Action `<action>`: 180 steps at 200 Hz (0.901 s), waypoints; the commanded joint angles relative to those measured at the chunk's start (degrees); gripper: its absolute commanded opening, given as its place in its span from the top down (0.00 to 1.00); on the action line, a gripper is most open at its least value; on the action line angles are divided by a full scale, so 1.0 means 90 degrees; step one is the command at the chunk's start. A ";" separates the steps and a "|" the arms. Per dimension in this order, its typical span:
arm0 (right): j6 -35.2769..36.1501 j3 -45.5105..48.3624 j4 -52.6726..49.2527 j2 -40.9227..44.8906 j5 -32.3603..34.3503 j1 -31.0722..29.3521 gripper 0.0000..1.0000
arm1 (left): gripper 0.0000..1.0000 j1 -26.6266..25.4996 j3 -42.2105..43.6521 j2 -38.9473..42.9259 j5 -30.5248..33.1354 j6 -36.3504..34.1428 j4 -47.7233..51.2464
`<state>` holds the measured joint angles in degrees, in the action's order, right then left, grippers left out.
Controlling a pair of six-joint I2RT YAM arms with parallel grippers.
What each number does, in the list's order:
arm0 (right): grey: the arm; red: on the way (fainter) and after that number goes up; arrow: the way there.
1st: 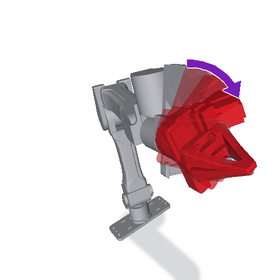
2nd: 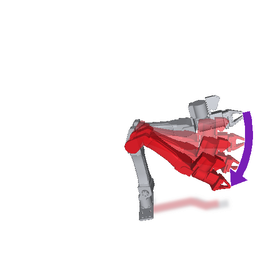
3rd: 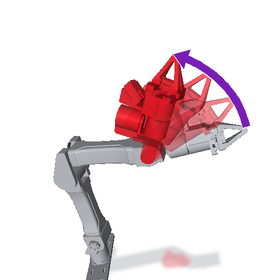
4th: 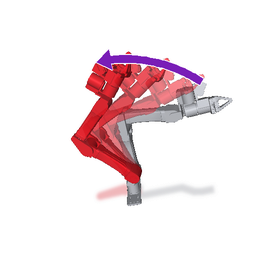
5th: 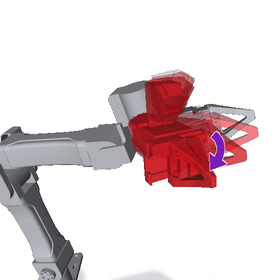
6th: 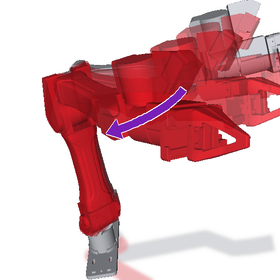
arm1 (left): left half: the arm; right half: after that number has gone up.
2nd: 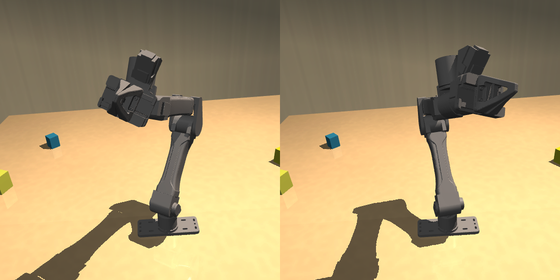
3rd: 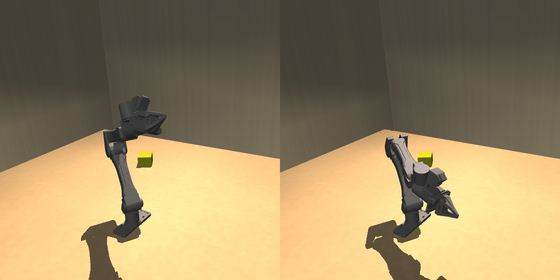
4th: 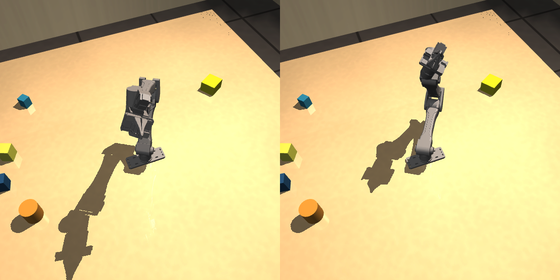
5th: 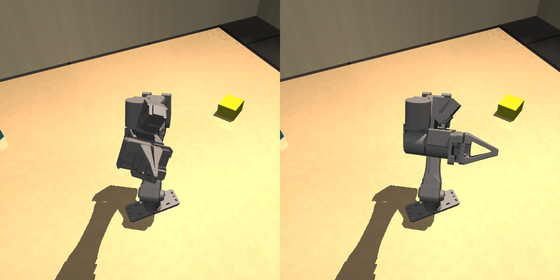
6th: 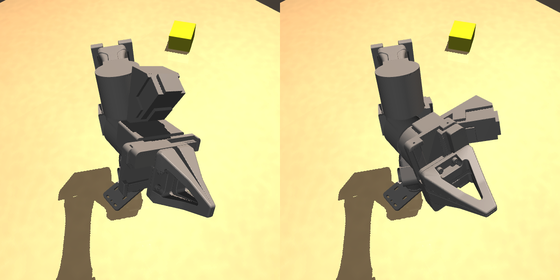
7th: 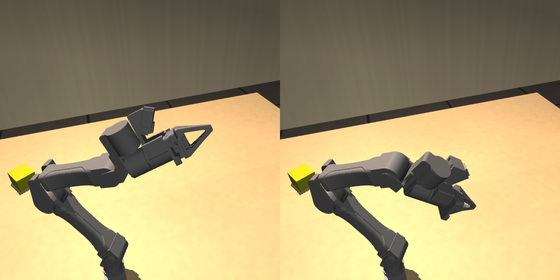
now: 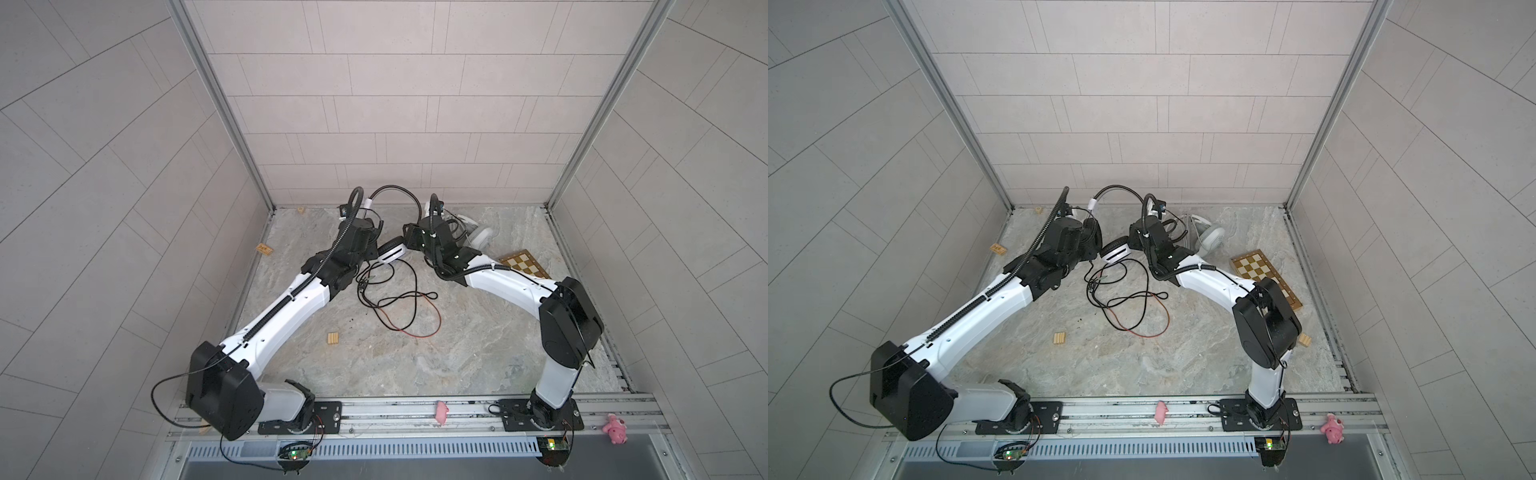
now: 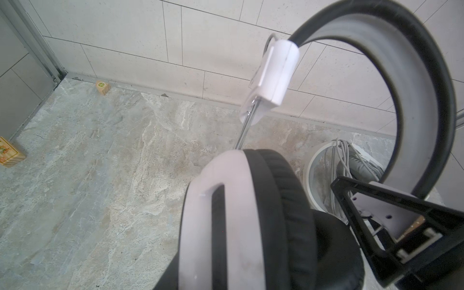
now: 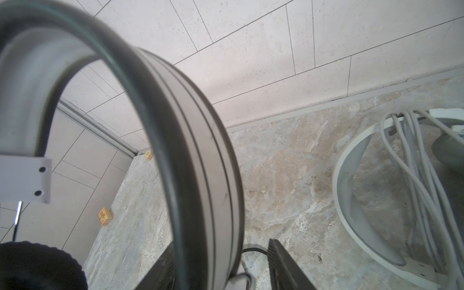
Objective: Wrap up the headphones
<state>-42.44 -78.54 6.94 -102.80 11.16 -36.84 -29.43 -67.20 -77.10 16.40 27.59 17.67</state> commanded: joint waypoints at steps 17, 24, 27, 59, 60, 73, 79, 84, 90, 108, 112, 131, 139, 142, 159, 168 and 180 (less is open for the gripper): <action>-0.0360 0.0216 0.0749 0.0236 0.0029 0.0155 0.47 | 0.81 -0.0122 -0.0007 0.0237 0.0027 0.0149 -0.0702; -0.0356 0.0190 0.0781 0.0241 0.0007 0.0158 0.49 | 0.81 -0.0147 -0.0028 0.0222 0.0012 0.0131 -0.0686; -0.0346 0.0167 0.0793 0.0230 -0.0001 0.0157 0.50 | 0.81 -0.0161 -0.0033 0.0226 0.0027 0.0114 -0.0684; -0.0257 0.0161 0.0821 0.0333 0.0038 0.0144 0.76 | 0.71 -0.0263 0.0047 0.0322 0.0239 0.0038 -0.0734; -0.0256 0.0167 0.0821 0.0346 0.0039 0.0141 0.77 | 0.71 -0.0264 0.0050 0.0323 0.0239 0.0044 -0.0733; -0.0175 0.0182 0.0798 0.0426 0.0101 0.0144 0.82 | 0.68 -0.0270 0.0080 0.0359 0.0199 0.0059 -0.0767; -0.0119 0.0168 0.0747 0.0454 0.0122 0.0151 0.84 | 0.67 -0.0284 0.0067 0.0368 0.0206 0.0049 -0.0770; -0.0070 0.0146 0.0674 0.0488 0.0153 0.0158 0.86 | 0.65 -0.0300 0.0066 0.0377 0.0228 0.0031 -0.0769; 0.0004 0.0103 0.0567 0.0536 0.0195 0.0156 0.88 | 0.61 -0.0304 0.0074 0.0376 0.0257 0.0017 -0.0765; 0.0344 -0.0049 0.0186 0.0673 0.0335 0.0155 0.90 | 0.45 -0.0314 0.0072 0.0360 0.0193 -0.0032 -0.0781; 0.0435 -0.0078 0.0117 0.0718 0.0380 0.0145 0.91 | 0.41 -0.0321 0.0052 0.0349 0.0120 -0.0060 -0.0781; 0.0936 -0.0252 -0.0291 0.0906 0.0640 0.0154 0.91 | 0.20 -0.0323 -0.0010 0.0336 -0.0330 -0.0271 -0.0796; 0.1170 -0.0344 -0.0478 0.0975 0.0762 0.0149 0.92 | 0.08 -0.0348 -0.0003 0.0319 -0.0404 -0.0343 -0.0815; 0.1258 -0.0383 -0.0548 0.1005 0.0804 0.0152 0.92 | 0.04 -0.0363 -0.0002 0.0305 -0.0406 -0.0362 -0.0828; 0.1714 -0.0606 -0.0969 0.1128 0.1030 0.0162 0.92 | 0.00 -0.0380 -0.0090 0.0166 -0.0593 -0.0473 -0.0810; 0.1894 -0.0730 -0.1171 0.1143 0.1040 0.0186 0.92 | 0.00 -0.0367 -0.0210 0.0079 -0.0670 -0.0502 -0.0686; 0.2101 -0.0922 -0.1479 0.1144 0.0986 0.0191 0.92 | 0.00 -0.0381 -0.0294 0.0040 -0.0747 -0.0595 -0.0621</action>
<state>-29.08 -82.11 -2.31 -96.01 17.69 -35.27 -32.60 -66.92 -75.90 12.29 24.53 12.38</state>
